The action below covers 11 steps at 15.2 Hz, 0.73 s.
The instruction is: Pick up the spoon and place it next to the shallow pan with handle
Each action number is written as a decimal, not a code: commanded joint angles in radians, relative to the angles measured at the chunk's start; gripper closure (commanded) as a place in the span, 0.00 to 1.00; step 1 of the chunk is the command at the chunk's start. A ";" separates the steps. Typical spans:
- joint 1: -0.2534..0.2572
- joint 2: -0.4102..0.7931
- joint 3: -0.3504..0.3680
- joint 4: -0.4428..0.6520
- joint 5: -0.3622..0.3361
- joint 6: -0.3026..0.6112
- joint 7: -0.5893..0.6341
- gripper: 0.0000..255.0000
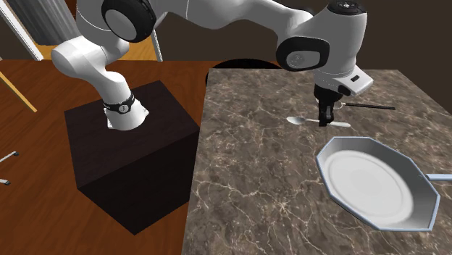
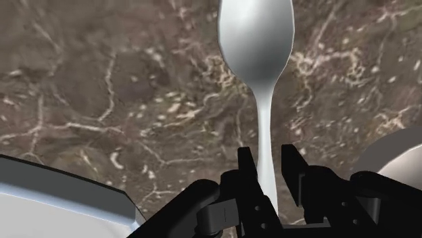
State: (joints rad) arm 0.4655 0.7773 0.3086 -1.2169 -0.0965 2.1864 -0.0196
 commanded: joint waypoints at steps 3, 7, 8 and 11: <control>0.000 0.002 0.000 0.000 0.000 0.003 0.000 1.00; 0.000 0.002 0.000 0.000 0.000 0.003 0.000 0.00; 0.000 0.002 0.000 0.000 0.000 0.003 0.000 0.00; 0.000 0.002 0.000 0.000 0.000 0.003 0.000 0.00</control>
State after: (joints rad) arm 0.4656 0.7792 0.3084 -1.2171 -0.0968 2.1890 -0.0199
